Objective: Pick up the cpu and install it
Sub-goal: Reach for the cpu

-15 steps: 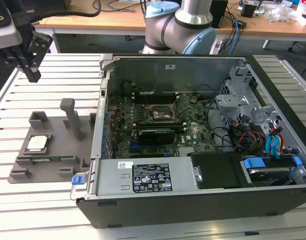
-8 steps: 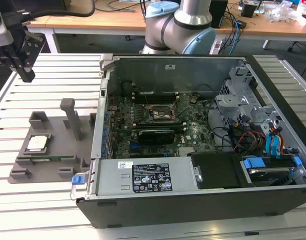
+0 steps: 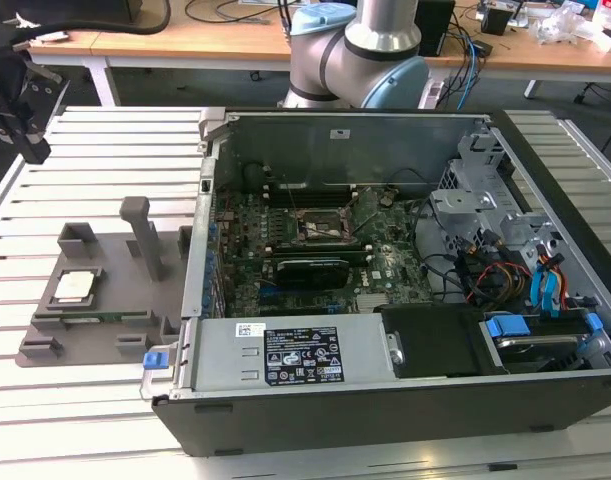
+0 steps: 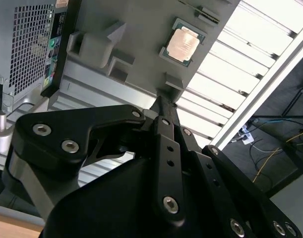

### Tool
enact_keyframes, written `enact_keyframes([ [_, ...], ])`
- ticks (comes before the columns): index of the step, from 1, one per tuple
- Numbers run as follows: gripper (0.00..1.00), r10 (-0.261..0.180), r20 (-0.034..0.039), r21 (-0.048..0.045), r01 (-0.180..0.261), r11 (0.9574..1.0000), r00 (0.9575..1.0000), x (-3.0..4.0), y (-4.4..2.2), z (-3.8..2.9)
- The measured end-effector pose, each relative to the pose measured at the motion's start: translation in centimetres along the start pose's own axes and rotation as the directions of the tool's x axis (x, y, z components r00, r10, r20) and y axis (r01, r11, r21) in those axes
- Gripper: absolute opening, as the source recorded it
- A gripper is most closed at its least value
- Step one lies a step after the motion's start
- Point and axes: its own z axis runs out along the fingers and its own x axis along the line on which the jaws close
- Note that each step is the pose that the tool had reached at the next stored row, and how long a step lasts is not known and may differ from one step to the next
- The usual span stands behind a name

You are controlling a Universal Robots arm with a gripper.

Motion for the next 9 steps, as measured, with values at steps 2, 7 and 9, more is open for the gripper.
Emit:
enact_keyframes([
  [2,0.11,0.000,0.0000,0.0000,0.000,1.0000,1.0000,0.46,0.01,0.37],
  [7,0.11,0.000,-0.0001,0.0000,0.000,1.0000,1.0000,0.93,-0.38,0.94],
  [9,0.11,0.000,0.0000,0.0001,0.000,1.0000,1.0000,1.04,-1.00,1.13],
])
